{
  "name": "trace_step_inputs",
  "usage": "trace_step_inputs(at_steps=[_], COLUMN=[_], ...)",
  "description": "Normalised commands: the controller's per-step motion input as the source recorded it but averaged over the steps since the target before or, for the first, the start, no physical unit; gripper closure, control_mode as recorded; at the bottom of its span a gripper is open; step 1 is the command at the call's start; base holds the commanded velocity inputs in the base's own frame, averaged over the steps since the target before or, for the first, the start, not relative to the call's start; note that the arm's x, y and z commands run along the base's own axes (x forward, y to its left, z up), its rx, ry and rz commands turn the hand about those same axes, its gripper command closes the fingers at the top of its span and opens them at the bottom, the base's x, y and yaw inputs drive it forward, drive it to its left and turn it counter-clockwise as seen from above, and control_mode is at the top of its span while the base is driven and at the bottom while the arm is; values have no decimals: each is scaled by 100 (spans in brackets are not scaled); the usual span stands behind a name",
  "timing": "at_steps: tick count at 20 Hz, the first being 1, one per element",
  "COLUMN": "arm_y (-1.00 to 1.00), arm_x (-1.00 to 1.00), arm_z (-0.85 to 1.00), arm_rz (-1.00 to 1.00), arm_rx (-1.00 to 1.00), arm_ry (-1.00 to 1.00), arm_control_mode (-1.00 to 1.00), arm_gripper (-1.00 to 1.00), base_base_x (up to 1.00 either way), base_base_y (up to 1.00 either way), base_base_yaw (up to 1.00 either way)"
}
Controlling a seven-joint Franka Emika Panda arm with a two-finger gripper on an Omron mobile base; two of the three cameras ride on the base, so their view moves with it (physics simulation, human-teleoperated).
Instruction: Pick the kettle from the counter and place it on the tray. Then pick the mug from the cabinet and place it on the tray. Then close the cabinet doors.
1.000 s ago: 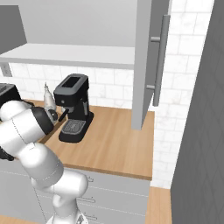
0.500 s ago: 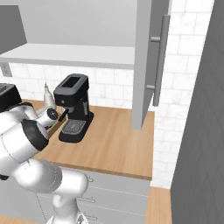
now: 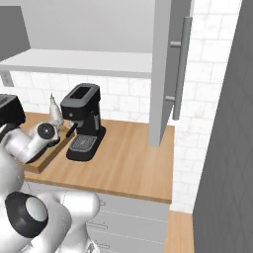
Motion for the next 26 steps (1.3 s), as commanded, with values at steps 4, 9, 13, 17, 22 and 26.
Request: trace_step_inputs(at_steps=[4,9,13,17,22,26], arm_y=[-23,-32,-39,-38,-39,-49], arm_x=[-55,-39,-31,-25,-22,-22], arm_z=[76,78,84,80,82,83], arm_rz=[-55,-62,-65,-70,-71,-64], arm_rx=[36,24,25,22,24,22], arm_ry=[16,8,16,20,25,28], arm_control_mode=[-100,-100,-100,-100,-100,-100], arm_gripper=[-100,-100,-100,-100,-100,-100], base_base_x=[0,0,0,0,0,0], base_base_y=[0,0,0,0,0,0], base_base_yaw=[0,0,0,0,0,0])
